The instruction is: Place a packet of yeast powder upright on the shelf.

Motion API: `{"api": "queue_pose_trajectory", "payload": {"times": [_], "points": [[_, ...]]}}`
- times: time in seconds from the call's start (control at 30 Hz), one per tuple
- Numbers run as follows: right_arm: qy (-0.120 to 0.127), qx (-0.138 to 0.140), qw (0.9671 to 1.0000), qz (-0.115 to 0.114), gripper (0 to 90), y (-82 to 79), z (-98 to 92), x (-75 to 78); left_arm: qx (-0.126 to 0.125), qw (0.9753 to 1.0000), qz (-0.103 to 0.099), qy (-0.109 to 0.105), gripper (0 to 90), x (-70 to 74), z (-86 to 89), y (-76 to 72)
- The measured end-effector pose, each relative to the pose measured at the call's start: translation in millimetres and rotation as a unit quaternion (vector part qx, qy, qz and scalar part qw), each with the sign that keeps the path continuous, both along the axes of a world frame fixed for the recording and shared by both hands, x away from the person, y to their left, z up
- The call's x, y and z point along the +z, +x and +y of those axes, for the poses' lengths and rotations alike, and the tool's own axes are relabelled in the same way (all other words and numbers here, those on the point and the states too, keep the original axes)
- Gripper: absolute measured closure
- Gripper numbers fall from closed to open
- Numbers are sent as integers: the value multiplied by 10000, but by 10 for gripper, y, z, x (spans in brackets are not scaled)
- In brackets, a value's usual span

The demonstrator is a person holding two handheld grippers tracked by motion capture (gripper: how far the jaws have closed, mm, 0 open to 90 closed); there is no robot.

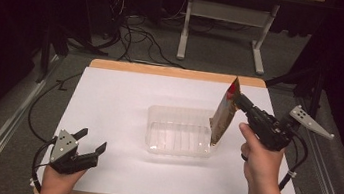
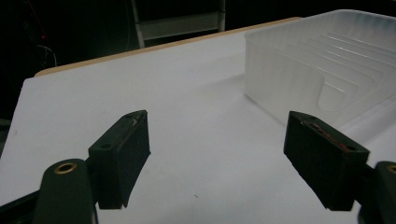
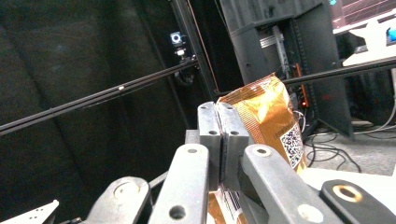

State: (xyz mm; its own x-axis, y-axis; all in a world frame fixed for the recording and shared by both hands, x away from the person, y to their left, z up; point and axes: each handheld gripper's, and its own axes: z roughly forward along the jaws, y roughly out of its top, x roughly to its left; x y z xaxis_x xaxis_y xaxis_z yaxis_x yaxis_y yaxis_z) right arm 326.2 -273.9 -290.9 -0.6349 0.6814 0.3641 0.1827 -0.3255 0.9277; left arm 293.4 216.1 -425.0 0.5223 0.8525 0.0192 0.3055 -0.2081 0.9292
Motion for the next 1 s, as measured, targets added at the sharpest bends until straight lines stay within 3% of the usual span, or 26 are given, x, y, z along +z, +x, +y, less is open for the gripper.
{"api": "queue_pose_trajectory", "payload": {"times": [0.43,1.0], "points": [[-33,173,9997,197,900,262,294,-166,-8,10000,-1,34,229,-3,7,-46],[-244,105,9987,427,900,432,409,-288,-1,10000,-24,10,229,4,15,-60]]}}
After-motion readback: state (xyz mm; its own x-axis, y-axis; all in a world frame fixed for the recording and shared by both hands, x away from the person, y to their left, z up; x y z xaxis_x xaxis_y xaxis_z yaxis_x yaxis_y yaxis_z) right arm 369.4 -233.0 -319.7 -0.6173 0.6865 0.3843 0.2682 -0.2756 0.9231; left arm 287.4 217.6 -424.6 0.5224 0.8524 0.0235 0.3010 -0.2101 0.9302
